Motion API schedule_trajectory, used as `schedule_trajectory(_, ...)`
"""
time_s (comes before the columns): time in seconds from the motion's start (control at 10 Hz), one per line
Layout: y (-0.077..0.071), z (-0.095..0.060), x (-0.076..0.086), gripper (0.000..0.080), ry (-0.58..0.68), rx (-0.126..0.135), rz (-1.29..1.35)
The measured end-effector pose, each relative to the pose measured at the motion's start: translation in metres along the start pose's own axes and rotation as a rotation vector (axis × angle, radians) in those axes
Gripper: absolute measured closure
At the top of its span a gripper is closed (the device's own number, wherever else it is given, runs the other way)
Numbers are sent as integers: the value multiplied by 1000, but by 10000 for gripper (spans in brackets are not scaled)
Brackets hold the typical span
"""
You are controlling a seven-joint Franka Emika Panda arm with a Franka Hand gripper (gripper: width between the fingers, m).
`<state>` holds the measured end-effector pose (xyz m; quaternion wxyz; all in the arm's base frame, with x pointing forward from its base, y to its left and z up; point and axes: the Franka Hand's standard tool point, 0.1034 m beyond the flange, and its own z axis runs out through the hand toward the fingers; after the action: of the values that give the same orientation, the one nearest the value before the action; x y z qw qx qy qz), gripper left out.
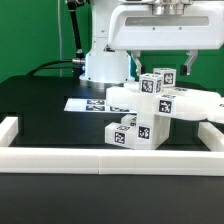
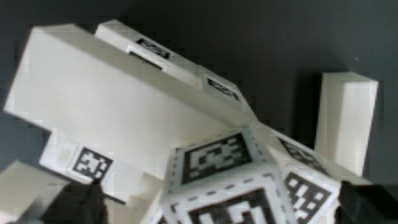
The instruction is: Assemble chair
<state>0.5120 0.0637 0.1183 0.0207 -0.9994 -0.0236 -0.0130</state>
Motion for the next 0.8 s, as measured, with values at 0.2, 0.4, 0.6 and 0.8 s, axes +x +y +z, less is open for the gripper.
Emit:
schedule_trajectory(0.2, 0, 0, 0, 323, 0, 0, 22)
schedule_trajectory(0.4, 0, 0, 0, 497, 0, 0, 50)
schedule_trajectory(0.6, 0, 0, 0, 514, 0, 1, 163)
schedule_trajectory(0.8, 0, 0, 0, 514, 0, 1, 305)
